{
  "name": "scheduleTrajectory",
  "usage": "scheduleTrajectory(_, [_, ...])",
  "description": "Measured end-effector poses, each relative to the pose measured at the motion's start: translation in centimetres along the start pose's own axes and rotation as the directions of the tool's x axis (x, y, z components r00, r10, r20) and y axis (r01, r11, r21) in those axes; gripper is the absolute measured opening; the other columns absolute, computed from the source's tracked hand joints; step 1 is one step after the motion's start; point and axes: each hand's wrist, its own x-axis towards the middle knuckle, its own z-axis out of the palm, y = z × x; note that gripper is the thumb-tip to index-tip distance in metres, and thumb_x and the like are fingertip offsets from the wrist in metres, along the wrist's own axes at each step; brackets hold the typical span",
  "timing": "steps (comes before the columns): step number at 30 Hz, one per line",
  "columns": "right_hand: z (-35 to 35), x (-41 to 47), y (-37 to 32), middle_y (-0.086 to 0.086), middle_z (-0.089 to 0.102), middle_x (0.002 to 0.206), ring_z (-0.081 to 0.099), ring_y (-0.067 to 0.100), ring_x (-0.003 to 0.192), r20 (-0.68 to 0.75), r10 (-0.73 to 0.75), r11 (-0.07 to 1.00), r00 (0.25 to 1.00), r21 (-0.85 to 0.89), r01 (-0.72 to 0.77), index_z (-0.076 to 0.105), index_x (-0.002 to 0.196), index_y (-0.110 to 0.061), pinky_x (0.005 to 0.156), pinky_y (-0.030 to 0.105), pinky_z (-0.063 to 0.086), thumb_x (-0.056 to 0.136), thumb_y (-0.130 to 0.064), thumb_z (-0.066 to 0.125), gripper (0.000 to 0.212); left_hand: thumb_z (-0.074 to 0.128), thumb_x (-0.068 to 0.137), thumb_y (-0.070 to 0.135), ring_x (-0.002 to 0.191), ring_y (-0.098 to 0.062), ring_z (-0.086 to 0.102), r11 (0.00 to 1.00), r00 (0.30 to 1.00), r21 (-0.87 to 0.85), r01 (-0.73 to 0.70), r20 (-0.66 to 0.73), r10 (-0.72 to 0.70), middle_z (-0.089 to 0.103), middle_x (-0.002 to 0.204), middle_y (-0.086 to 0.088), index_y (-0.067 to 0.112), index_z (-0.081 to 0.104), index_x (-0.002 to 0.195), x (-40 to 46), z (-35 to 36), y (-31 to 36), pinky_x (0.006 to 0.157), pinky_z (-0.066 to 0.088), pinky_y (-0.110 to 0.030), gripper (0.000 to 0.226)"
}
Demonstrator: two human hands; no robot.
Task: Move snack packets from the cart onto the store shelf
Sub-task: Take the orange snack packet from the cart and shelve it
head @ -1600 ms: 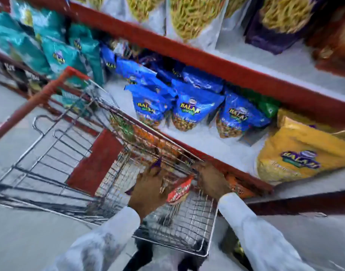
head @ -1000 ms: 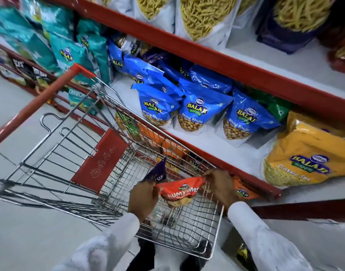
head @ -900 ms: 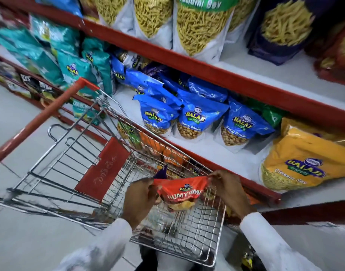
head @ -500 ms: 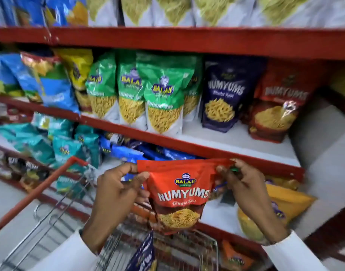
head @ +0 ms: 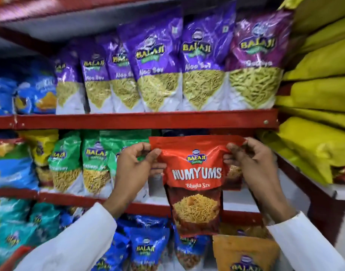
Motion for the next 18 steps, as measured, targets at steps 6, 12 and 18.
scheduleTrajectory(6, [-2.3,3.3,1.6,0.000,0.065,0.080,0.067,0.000,0.064,-0.156,-0.050,0.997,0.986,0.043,0.058,0.060,0.082,-0.021,0.069,0.019,0.060,0.092,0.004,0.053,0.029,0.051,0.095,-0.004,0.063,-0.015,0.075,0.993,0.994,-0.111,-0.026,0.106,0.038,0.062,0.089,-0.019,0.015,0.041,0.076,4.2,5.9,-2.5,0.061,0.063,-0.024,0.029])
scheduleTrajectory(12, [-3.9,5.6,6.0,0.002,0.064,0.089,0.069,0.002,0.079,-0.240,-0.014,1.000,0.971,-0.006,0.013,0.057,0.085,-0.026,0.078,0.026,0.059,0.094,-0.001,0.053,0.027,0.050,0.097,-0.001,0.073,-0.014,0.075,0.990,0.984,-0.100,0.099,0.158,-0.083,0.061,0.089,-0.016,0.015,0.040,0.075,6.8,9.8,-6.4,0.074,0.062,-0.028,0.029])
scheduleTrajectory(18, [-4.9,6.7,9.3,0.018,0.064,0.109,0.066,0.025,0.096,-0.301,0.112,0.994,0.947,0.017,-0.112,0.057,0.109,-0.006,0.092,0.047,0.057,0.094,-0.016,0.060,0.019,0.045,0.101,0.006,0.082,-0.019,0.074,0.982,0.963,-0.044,0.182,0.210,-0.169,0.069,0.107,-0.016,0.011,0.055,0.092,7.4,11.6,-7.7,0.077,0.063,-0.031,0.014])
